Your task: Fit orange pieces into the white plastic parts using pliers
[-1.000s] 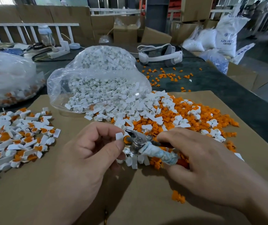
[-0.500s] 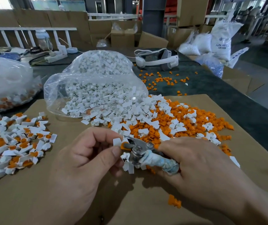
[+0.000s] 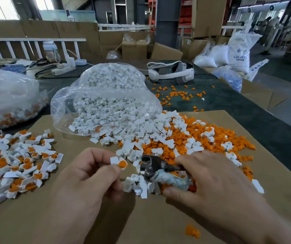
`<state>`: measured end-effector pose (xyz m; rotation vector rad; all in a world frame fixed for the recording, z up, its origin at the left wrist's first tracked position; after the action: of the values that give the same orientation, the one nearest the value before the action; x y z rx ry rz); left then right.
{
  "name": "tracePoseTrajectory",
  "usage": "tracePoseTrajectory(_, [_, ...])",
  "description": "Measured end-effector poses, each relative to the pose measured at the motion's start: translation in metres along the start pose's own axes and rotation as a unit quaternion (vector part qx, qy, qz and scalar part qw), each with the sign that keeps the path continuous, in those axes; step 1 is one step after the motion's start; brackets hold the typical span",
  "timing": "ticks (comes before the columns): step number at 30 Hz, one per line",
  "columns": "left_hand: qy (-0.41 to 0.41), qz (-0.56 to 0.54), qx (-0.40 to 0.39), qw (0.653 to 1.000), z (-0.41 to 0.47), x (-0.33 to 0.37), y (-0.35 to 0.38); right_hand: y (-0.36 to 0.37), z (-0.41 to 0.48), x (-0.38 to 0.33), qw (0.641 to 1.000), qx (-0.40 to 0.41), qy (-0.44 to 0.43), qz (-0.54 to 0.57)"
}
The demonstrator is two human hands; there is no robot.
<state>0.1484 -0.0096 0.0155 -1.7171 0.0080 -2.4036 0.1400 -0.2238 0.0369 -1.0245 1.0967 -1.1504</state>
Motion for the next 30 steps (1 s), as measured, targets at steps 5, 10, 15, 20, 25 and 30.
tracePoseTrajectory(5, [-0.045,0.026,-0.09,0.995,-0.014,-0.005,0.025,0.015,0.009,0.001,0.998,-0.018,0.007,-0.063])
tracePoseTrajectory(10, [-0.11,-0.079,-0.127,0.983,-0.017,-0.013,0.037,0.014,0.009,-0.002,0.998,-0.028,0.006,-0.051])
tracePoseTrajectory(15, [-0.092,-0.153,-0.114,0.977,-0.013,-0.01,0.042,-0.024,-0.005,-0.03,0.989,0.087,-0.09,0.078])
tracePoseTrajectory(20, [-0.029,-0.105,-0.137,0.985,-0.012,-0.004,0.043,-0.019,-0.018,-0.047,0.977,0.095,-0.182,0.061])
tracePoseTrajectory(25, [-0.015,-0.05,-0.186,0.981,-0.015,-0.012,0.039,-0.015,-0.018,-0.049,0.978,0.074,-0.191,0.042])
tracePoseTrajectory(30, [-0.011,-0.037,-0.205,0.978,-0.019,-0.02,0.034,-0.015,-0.022,-0.054,0.979,0.018,-0.199,0.041])
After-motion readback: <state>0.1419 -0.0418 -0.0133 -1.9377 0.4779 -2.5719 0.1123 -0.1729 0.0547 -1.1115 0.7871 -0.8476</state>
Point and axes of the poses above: each hand's wrist, its own z-axis towards the middle knuckle, its own y-axis out of the palm, x = y × z, the point moved 8 cm from there along z, towards the middle knuckle, and after that the axes turned 15 degrees about y, right-handed, at the moved point
